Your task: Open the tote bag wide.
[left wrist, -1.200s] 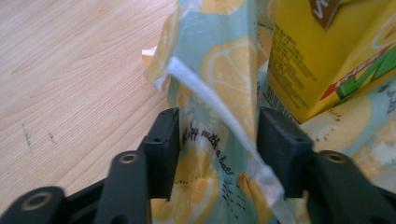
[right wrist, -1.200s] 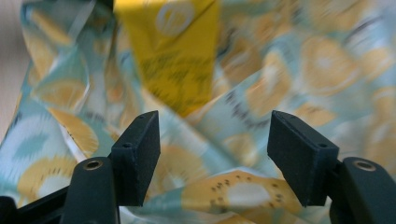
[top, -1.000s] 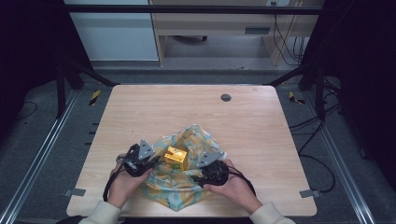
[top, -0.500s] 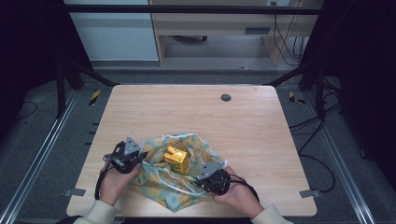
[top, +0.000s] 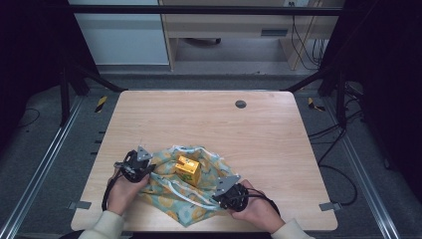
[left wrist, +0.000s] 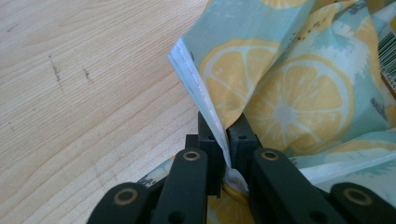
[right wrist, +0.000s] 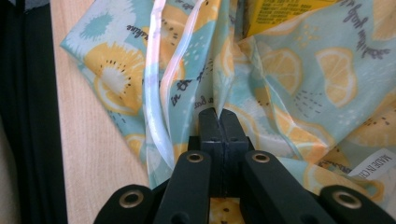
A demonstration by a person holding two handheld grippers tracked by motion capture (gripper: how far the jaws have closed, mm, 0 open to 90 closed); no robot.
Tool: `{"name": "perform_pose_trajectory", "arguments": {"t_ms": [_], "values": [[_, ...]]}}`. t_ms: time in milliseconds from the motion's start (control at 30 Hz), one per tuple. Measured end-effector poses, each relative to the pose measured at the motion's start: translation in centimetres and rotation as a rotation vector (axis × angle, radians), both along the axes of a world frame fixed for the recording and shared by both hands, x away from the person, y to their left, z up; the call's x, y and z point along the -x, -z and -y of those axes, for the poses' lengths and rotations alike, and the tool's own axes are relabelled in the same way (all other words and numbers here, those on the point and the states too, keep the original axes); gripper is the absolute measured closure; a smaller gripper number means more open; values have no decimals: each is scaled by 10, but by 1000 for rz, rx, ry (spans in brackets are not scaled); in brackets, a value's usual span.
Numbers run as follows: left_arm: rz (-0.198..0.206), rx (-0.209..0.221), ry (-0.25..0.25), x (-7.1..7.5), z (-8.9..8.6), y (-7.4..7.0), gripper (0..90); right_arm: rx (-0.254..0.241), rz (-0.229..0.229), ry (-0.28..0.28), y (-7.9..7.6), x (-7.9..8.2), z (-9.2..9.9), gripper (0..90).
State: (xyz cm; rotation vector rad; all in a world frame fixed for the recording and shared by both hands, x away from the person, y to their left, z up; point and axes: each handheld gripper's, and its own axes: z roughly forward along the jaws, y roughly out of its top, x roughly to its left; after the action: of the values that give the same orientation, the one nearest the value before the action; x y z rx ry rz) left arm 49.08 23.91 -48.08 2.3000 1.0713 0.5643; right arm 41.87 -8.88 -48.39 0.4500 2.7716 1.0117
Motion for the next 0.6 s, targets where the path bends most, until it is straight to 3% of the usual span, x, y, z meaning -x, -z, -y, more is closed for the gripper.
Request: {"name": "perform_pose_trajectory", "arguments": {"t_ms": [233, 400, 600], "values": [[-6, 1, -4, -2, -3, 1, 881, 3, 2, -9, 0, 2, 2, 900], [-2, 4, -10, -1, -4, 0, 882, -9, 14, 19, -3, 2, 4, 899], [18, 23, -5, 2, -5, -4, 866, -60, 61, 70, -14, 1, 12, 661]]}}
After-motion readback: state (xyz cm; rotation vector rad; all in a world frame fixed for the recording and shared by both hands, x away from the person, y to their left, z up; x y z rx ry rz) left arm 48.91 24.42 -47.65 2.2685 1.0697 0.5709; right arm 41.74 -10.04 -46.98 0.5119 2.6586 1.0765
